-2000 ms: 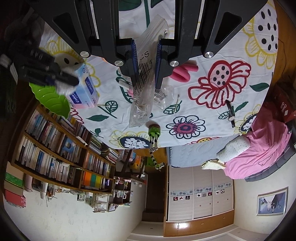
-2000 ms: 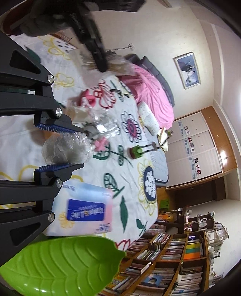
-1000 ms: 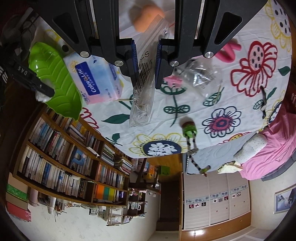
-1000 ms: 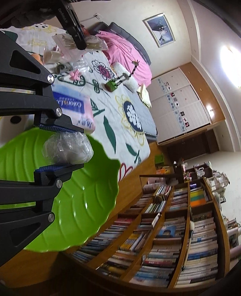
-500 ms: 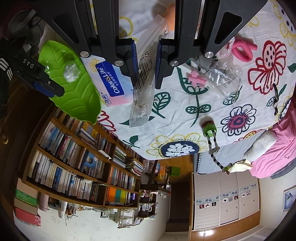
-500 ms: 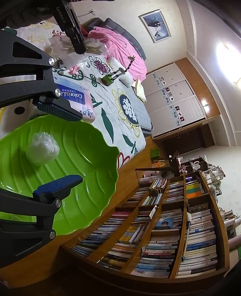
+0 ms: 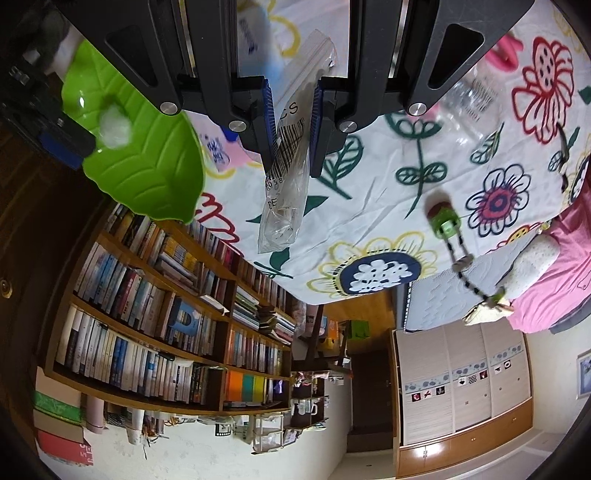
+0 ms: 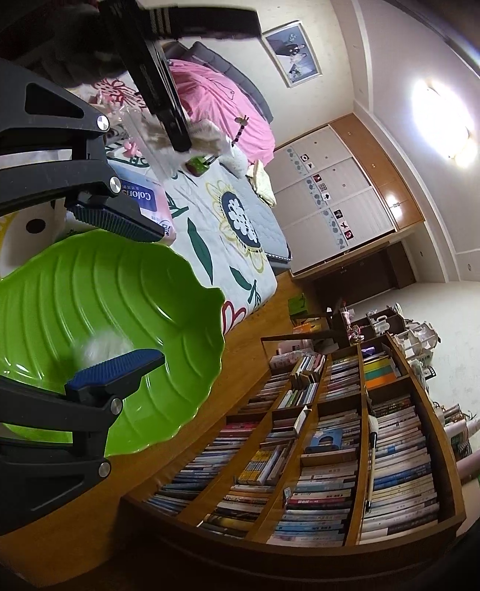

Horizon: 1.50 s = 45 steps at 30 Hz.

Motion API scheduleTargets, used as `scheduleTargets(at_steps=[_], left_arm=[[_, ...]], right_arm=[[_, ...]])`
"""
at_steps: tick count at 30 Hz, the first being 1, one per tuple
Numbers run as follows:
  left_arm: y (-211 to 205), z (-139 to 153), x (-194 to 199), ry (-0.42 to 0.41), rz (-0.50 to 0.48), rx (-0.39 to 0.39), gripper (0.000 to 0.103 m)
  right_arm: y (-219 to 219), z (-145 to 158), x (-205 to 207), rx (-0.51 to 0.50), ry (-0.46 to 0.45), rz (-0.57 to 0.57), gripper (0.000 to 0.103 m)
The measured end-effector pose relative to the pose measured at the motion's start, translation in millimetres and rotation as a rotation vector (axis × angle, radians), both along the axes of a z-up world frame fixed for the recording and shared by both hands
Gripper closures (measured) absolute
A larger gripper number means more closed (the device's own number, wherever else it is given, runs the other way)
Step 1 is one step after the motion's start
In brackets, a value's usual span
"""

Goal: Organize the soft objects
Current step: 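Carry the clear plastic bag to the green tray and release it with the left gripper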

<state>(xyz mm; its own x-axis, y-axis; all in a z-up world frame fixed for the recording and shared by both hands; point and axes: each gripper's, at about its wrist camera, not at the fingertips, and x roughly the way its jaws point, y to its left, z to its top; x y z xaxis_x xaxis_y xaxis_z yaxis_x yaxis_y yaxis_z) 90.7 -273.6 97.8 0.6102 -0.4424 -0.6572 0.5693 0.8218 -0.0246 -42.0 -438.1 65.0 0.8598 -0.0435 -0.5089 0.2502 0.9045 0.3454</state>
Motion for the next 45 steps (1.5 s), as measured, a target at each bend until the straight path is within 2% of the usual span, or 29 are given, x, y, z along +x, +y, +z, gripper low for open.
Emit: scheduleTargets(at_steps=[6,27,28,30,31,32,45], left_arm=[[-24,-6,8,0.011,-0.033,-0.015,0.086],[-77,-8,-28,0.025,-0.22,-0.044,0.085],[-80,-10,-30,0.034,-0.229,-0.035,0.083],[-83,-14,-32,0.058,-0.244,-0.025,0.071],[-85,-15,-33,0.068,-0.253,-0.028,0.061],[-85,-15,-35,0.068,-0.255,-0.03,0.057],[-69,-8,-34,0.029,-0.225,-0.029,0.056]], right_arm=[[-5,1,-3,0.002,-0.016,-0.012,0.039],[-12,-1,-9,0.01,-0.025,-0.055,0.039],[-13,-1,-9,0.011,-0.026,-0.059,0.039],[-14,-1,-10,0.014,-0.027,-0.071,0.039],[-15,0,-10,0.013,-0.027,-0.076,0.039],[-16,0,-11,0.009,-0.028,-0.083,0.039],[-15,-3,-10,0.0,-0.018,-0.09,0.039]])
